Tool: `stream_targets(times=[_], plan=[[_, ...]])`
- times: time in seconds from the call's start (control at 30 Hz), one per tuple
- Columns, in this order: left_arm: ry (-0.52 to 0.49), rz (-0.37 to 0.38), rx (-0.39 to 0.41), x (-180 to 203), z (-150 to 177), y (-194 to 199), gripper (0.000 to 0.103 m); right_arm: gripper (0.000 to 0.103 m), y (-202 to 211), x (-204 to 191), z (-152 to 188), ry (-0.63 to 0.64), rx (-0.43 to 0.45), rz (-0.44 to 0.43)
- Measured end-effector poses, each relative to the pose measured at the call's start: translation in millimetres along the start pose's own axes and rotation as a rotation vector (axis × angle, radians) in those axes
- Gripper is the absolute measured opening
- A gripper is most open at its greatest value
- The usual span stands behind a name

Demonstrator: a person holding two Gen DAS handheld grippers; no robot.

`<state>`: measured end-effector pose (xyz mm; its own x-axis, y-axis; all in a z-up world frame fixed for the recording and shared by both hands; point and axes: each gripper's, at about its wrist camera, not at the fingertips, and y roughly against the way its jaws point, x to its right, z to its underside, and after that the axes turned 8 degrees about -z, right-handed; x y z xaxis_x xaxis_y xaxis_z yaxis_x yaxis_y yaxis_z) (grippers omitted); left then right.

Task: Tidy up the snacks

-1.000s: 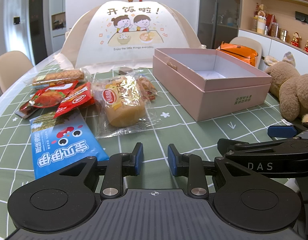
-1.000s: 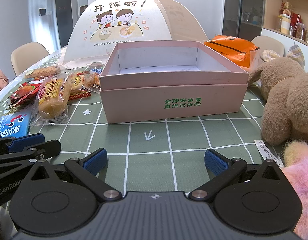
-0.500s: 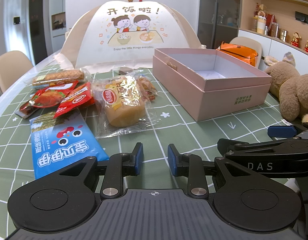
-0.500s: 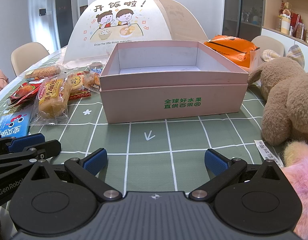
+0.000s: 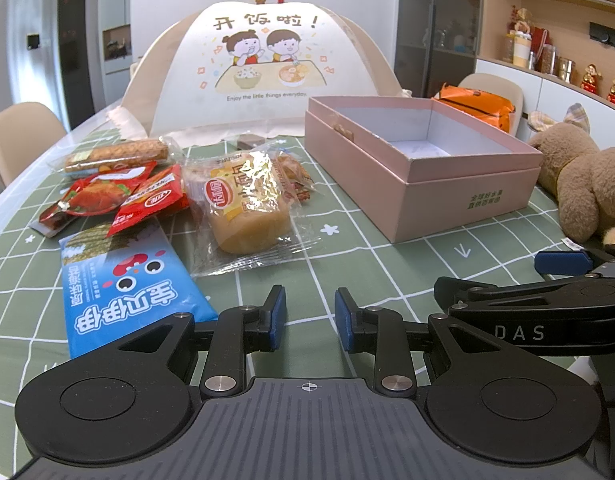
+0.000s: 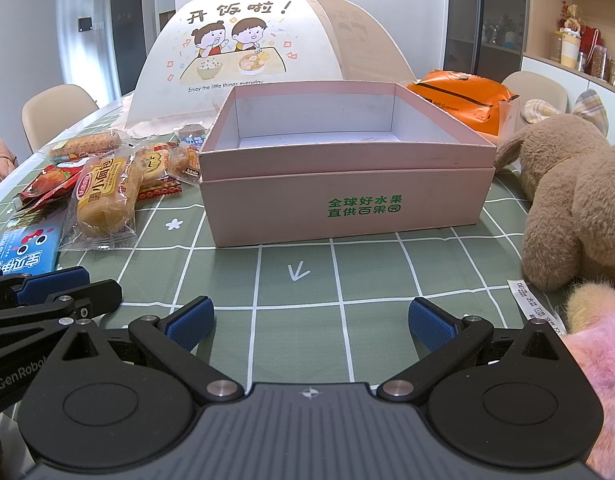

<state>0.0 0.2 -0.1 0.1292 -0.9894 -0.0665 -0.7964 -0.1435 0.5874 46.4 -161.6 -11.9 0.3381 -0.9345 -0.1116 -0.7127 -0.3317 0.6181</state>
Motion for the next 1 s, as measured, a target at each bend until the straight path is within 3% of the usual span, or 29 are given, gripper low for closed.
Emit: stream_targets(times=[0.77,0.9,1.0], plan=[[-0.003,-0.003,0.001,2.4,4.6,3.2,0.031,0.103,-0.3,0.1,0.4,0.002,-0.003,-0.002],[0.006,0.017,-0.005,-1.0,4.4,4.9,0.031,0.103,-6.5,1.5,-12.2,0.030,-0.126,-0.048],[0.064,0.121,-0.089,-16.9,-6.5,8.1,0.029,0.103,-8.1,0.7,-25.5,0.042,-0.237,-0.071]])
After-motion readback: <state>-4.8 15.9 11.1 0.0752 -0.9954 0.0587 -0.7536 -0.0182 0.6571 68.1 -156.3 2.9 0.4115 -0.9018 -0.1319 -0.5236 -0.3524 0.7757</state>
